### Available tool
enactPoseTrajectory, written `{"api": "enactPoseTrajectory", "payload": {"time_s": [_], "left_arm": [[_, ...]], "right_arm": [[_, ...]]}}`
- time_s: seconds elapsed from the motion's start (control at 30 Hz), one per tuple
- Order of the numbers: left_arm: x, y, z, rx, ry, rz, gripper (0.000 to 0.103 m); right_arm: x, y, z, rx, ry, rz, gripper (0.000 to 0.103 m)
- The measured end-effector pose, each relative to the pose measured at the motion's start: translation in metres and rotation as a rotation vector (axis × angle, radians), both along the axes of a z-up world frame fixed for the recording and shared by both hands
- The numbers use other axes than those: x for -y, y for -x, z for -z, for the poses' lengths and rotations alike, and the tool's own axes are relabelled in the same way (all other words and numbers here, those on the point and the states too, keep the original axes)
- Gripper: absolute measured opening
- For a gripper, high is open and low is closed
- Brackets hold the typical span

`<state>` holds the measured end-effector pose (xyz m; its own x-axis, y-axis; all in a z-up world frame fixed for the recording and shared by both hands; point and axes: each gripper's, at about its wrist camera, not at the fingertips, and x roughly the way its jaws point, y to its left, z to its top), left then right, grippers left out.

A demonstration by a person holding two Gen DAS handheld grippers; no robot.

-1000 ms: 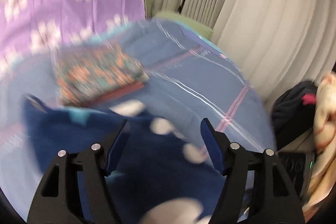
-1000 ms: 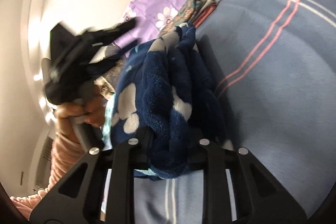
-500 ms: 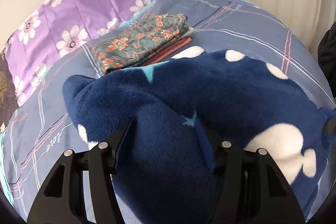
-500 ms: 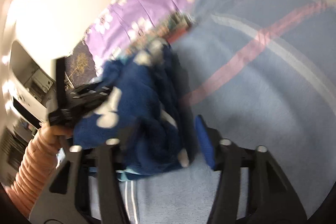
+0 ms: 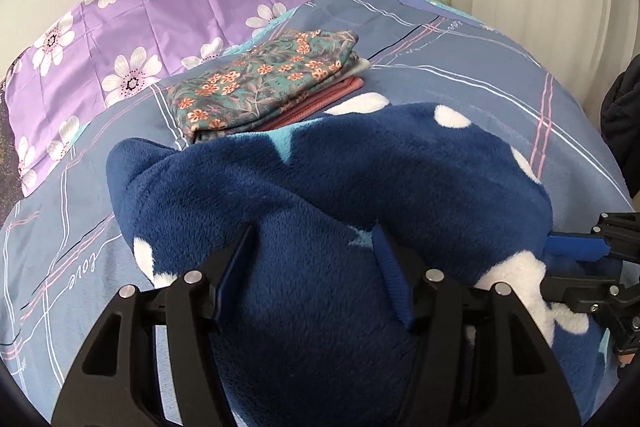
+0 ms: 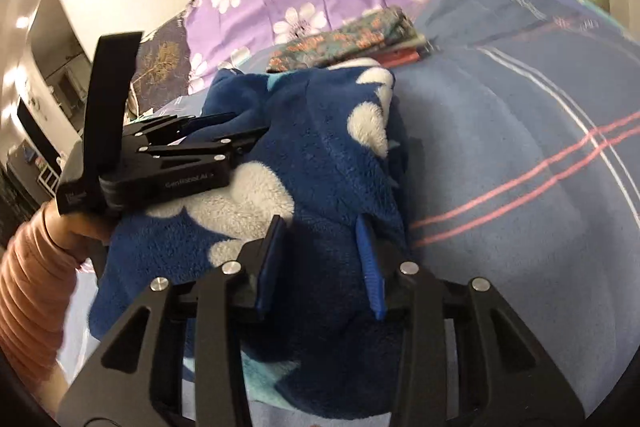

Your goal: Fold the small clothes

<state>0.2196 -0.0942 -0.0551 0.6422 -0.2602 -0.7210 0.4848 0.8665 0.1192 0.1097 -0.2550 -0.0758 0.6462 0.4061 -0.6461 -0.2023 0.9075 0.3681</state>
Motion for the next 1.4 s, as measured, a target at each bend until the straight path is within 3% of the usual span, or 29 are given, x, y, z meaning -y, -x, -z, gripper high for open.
{"api": "enactPoseTrajectory", "payload": {"time_s": [0.27,0.37,0.5,0.6,0.7,0.8,0.97,1.07,1.17,1.23,1.3,1.37,1.4], "left_arm": [[-0.006,0.002,-0.005,0.023,0.040,0.000,0.062],[-0.019,-0.001,-0.019,-0.003,0.110,0.014,0.063],[-0.038,-0.013,-0.038,0.064,0.110,-0.079,0.062],[-0.061,-0.040,-0.034,0.011,0.170,-0.191,0.062],[-0.060,-0.062,0.003,-0.044,0.049,-0.210,0.068],[-0.066,-0.072,0.016,-0.085,0.121,-0.249,0.073],[-0.067,-0.072,0.013,-0.081,0.080,-0.241,0.076],[-0.072,-0.063,-0.006,-0.044,0.098,-0.237,0.076],[-0.080,-0.048,-0.043,0.059,0.156,-0.222,0.068],[-0.084,-0.042,-0.064,0.090,0.247,-0.199,0.050],[-0.081,-0.042,-0.074,0.082,0.297,-0.164,0.041],[-0.067,-0.052,-0.062,0.030,0.231,-0.139,0.036],[-0.058,-0.064,-0.040,-0.017,0.130,-0.155,0.036]], "right_arm": [[-0.006,0.004,0.001,0.016,0.027,0.006,0.037],[-0.005,0.007,0.002,0.027,0.022,0.011,0.037],[-0.004,0.007,0.003,0.026,0.018,0.016,0.037],[-0.005,0.007,0.002,0.032,0.031,0.009,0.037],[-0.006,0.005,0.002,0.033,0.031,-0.001,0.038],[-0.009,0.004,0.001,0.040,0.052,0.003,0.038],[-0.008,0.005,0.001,0.043,0.053,-0.005,0.038],[-0.007,0.007,0.002,0.048,0.052,-0.003,0.038],[-0.006,0.008,0.002,0.047,0.050,-0.002,0.038],[-0.007,0.006,0.001,0.041,0.052,-0.002,0.038],[-0.009,0.006,0.000,0.042,0.058,0.000,0.039],[-0.009,0.007,0.000,0.047,0.061,0.005,0.039],[-0.010,0.008,0.000,0.050,0.062,0.007,0.039]]}}
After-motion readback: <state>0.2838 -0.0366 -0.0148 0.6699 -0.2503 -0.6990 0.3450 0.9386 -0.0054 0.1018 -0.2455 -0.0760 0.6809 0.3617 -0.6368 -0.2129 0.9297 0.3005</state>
